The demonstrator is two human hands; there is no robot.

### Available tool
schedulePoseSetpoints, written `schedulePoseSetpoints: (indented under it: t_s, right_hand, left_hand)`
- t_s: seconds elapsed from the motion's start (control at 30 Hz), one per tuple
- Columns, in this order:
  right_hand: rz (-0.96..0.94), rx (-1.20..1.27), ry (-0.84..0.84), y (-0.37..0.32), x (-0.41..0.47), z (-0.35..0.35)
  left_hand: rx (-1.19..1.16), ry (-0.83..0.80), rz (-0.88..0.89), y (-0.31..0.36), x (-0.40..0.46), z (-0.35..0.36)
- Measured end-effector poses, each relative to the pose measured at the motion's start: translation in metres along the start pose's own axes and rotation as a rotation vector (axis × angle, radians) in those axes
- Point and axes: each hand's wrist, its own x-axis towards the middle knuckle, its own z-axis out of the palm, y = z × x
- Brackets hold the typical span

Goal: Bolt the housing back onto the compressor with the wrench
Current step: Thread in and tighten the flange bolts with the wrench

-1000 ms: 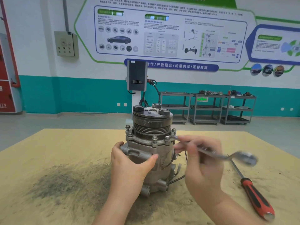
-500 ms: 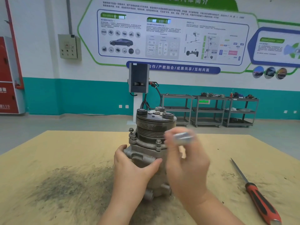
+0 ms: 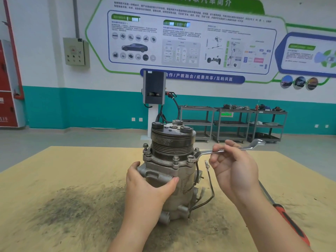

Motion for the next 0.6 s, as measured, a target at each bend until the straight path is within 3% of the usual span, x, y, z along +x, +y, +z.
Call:
schedulePoseSetpoints:
  t_s: [0.1, 0.2, 0.47, 0.6]
  right_hand:
    - [0.102, 0.019, -0.051, -0.001, 0.005, -0.004]
    - [0.060, -0.015, -0.076, 0.002, 0.005, -0.007]
    - [-0.424, -0.291, -0.046, 0.018, -0.021, 0.001]
    - [-0.798, -0.517, -0.101, 0.034, -0.043, 0.004]
  left_hand:
    - [-0.006, 0.005, -0.005, 0.000, 0.001, 0.000]
    - [-0.014, 0.010, -0.009, 0.000, 0.002, 0.001]
    - [-0.052, 0.021, -0.048, 0.002, 0.002, -0.001]
    - [-0.030, 0.032, -0.067, 0.004, 0.001, -0.001]
